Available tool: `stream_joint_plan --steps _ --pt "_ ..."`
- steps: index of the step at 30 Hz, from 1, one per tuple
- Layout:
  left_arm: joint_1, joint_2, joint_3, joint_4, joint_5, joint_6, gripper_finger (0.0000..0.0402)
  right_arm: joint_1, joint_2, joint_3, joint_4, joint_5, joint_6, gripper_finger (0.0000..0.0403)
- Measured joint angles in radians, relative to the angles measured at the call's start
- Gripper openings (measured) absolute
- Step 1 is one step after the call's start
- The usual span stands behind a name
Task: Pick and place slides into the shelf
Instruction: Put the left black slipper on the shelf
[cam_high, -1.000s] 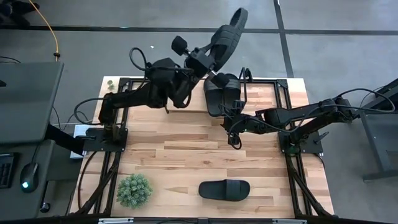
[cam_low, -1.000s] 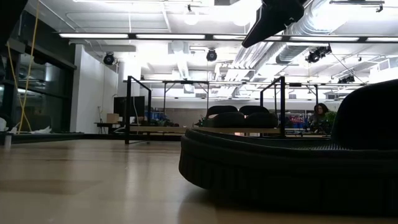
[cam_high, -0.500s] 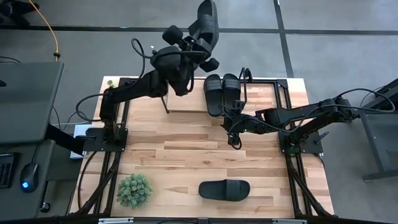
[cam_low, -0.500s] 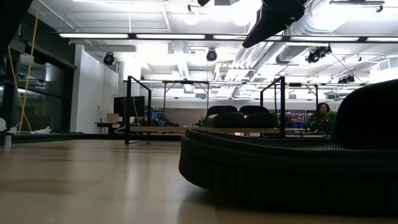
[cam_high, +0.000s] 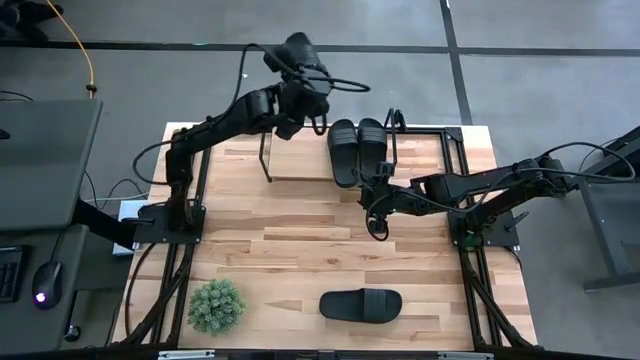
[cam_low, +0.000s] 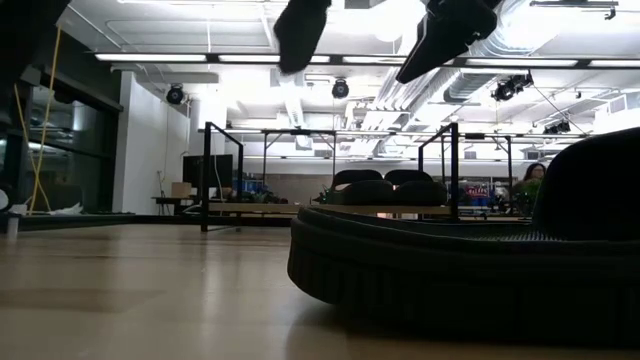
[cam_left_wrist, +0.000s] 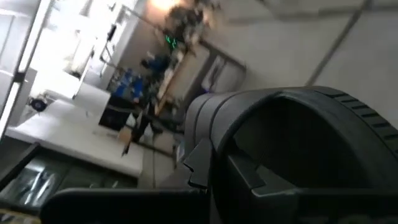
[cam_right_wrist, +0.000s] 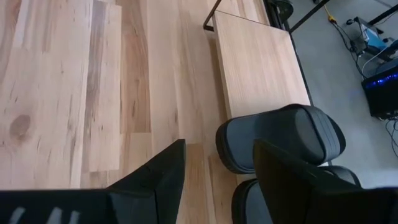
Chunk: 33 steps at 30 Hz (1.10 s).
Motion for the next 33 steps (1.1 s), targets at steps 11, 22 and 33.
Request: stream_joint_plan --steps 11,22,33 --pt "0.038 0.110 0.002 -0.217 0.014 -0.109 0.0010 0.000 -0.002 0.000 -0.015 0.000 0.043 0.0179" --pt "0.038 0.187 0.001 -0.330 0.068 -0.110 0.0010 0.001 -0.058 0.000 -0.057 -0.040 0.106 0.0179" --pt "0.022 0.186 0.002 -0.417 0.222 -0.191 0.0010 0.003 -0.134 0.001 -0.092 -0.273 0.105 0.0179"
